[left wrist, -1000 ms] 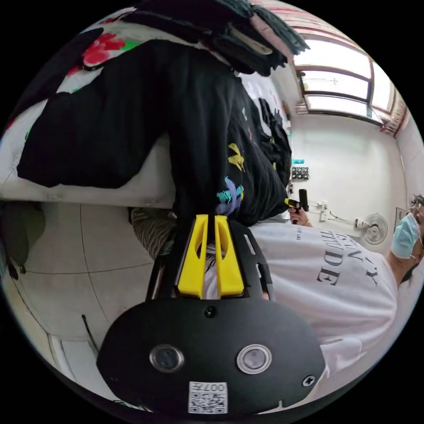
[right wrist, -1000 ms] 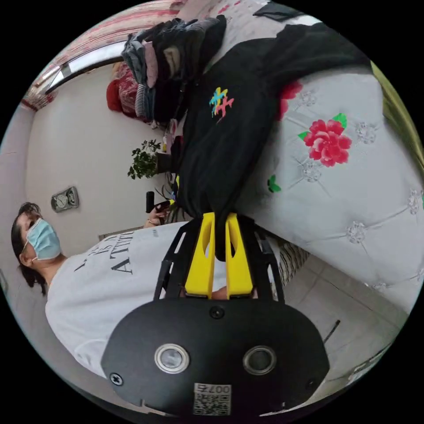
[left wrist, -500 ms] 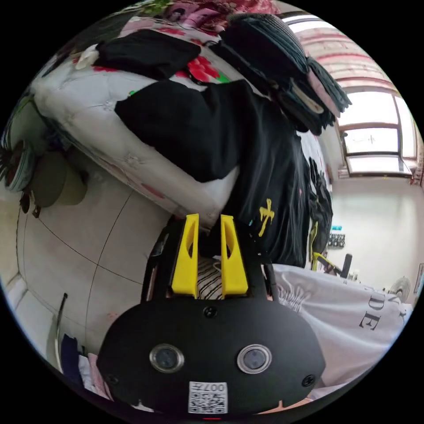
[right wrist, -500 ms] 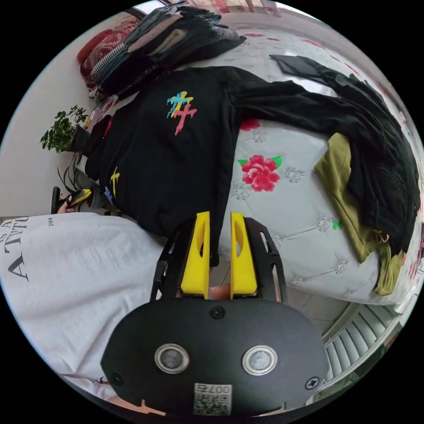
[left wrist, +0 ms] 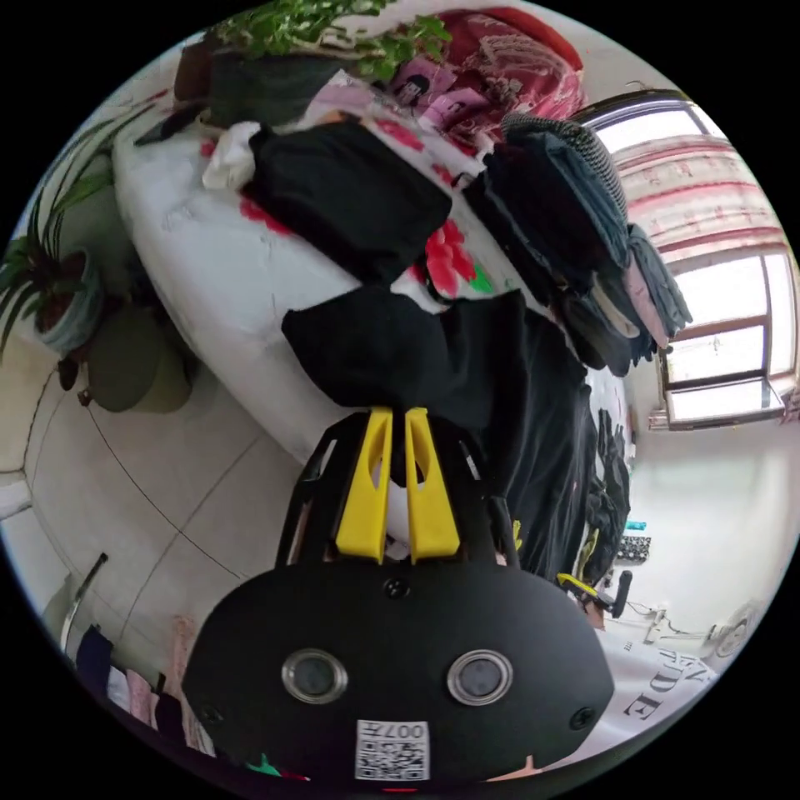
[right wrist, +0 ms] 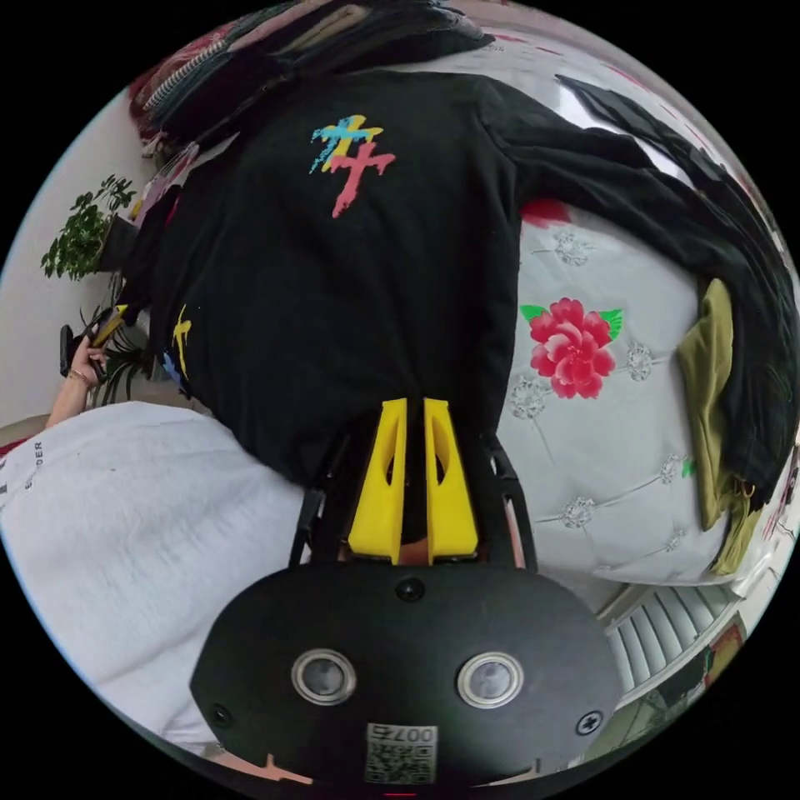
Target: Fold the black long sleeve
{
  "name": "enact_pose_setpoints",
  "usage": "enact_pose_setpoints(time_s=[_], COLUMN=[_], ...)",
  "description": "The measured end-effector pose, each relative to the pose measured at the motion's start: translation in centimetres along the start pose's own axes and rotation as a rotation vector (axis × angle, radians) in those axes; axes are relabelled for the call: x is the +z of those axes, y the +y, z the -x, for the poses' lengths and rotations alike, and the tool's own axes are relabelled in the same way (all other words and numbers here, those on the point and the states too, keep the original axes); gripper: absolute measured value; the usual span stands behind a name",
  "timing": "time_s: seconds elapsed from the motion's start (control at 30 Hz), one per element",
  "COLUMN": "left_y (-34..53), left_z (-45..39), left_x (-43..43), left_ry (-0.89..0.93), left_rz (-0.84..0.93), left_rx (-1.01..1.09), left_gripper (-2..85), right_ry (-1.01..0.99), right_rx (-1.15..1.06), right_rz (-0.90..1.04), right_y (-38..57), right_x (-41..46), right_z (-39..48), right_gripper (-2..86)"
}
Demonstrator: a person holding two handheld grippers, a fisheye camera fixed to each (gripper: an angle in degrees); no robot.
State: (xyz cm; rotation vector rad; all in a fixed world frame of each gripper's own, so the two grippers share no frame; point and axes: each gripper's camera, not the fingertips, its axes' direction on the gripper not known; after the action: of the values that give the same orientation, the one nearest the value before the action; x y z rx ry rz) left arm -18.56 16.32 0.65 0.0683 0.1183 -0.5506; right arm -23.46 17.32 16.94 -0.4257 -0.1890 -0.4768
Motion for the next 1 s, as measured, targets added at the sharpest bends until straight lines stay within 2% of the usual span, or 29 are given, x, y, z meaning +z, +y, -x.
enact_pose_setpoints(time_s=[0.1, 0.27, 0.37, 0.47, 0.63, 0.77, 0.87, 1.0], left_y=[-1.6, -3.3, -2.8, -2.4, -5.6, -9.0, -11.6, -13.5], left_z=[1.5, 1.4, -1.3, -6.2, -15.5, -20.9, -25.0, -28.9], left_x=[-5.7, -7.5, -8.0, -7.3, 1.0, 8.2, 13.8, 20.9], left_ry=[-0.074, -0.169, -0.193, -0.17, -0.052, 0.01, 0.007, -0.089], left_rz=[-0.151, -0.174, -0.228, -0.281, -0.105, 0.035, 0.117, 0.25], left_rx=[-0.014, 0.002, 0.051, 0.202, 0.478, 0.567, 0.635, 0.722], left_gripper=[1.3, 4.1, 6.4, 6.6, 9.0, 10.7, 11.6, 13.0], right_ry=[0.008, -0.053, -0.087, -0.086, -0.032, 0.033, 0.041, 0.072], right_rx=[0.042, 0.034, -0.037, -0.149, -0.336, -0.483, -0.576, -0.675], right_rz=[-0.048, -0.205, -0.265, -0.308, -0.331, -0.275, -0.203, -0.046], right_y=[0.1, -2.3, -5.7, -10.5, -20.5, -29.5, -34.8, -39.0], right_x=[-1.3, -4.7, -6.6, -8.4, -10.8, -10.5, -8.6, -3.8], right_z=[-0.1, 1.7, 4.0, 6.9, 12.0, 16.7, 19.3, 22.1], right_gripper=[2.0, 3.7, 4.7, 5.6, 7.8, 9.2, 10.2, 9.7])
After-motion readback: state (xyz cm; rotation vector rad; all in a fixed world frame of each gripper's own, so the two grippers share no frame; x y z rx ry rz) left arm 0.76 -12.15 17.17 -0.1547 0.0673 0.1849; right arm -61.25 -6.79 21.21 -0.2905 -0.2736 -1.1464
